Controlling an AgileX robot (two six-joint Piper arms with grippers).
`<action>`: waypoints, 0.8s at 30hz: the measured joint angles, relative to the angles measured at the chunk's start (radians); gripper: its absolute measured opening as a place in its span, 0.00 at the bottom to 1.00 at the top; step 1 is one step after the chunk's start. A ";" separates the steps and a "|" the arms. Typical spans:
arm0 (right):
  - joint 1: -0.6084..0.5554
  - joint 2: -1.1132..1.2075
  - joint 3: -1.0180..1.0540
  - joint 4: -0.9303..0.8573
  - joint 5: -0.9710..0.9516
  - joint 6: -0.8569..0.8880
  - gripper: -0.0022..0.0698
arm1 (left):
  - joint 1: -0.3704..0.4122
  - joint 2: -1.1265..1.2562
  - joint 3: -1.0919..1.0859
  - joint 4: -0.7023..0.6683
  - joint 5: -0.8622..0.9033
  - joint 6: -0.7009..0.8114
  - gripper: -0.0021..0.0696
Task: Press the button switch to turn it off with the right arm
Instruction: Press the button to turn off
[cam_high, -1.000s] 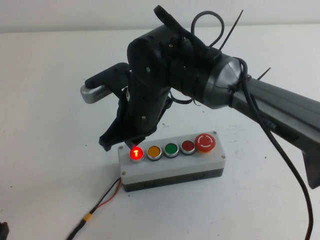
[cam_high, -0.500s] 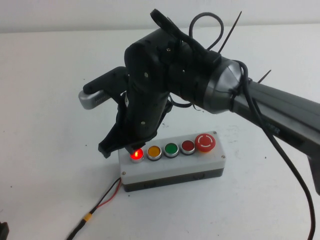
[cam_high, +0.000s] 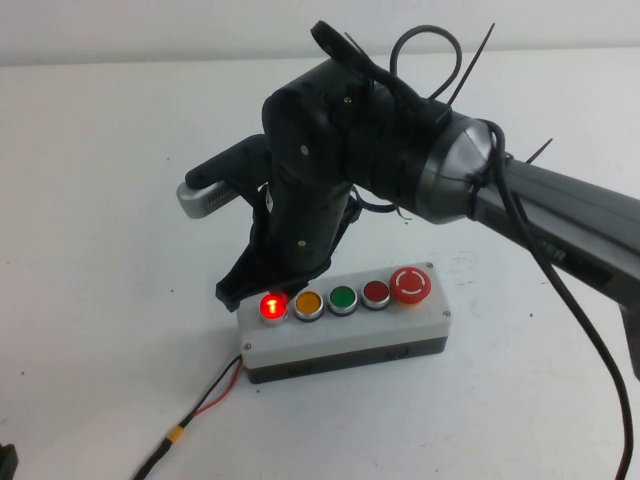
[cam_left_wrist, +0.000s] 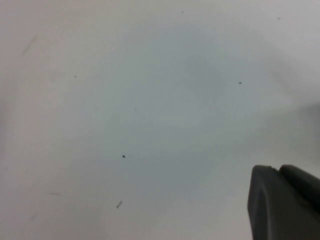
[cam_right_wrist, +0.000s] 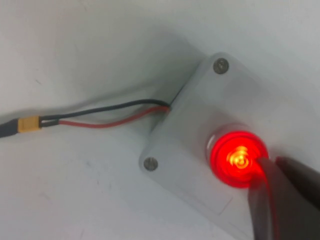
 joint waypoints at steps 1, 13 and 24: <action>0.000 0.009 -0.011 0.000 0.000 0.000 0.01 | 0.000 0.000 0.000 0.000 0.000 0.000 0.03; 0.000 0.053 -0.063 0.000 -0.003 0.000 0.01 | 0.000 0.000 0.000 0.000 0.000 0.000 0.03; 0.000 0.054 -0.063 0.002 -0.003 0.000 0.01 | 0.000 0.000 0.000 0.000 0.000 0.000 0.03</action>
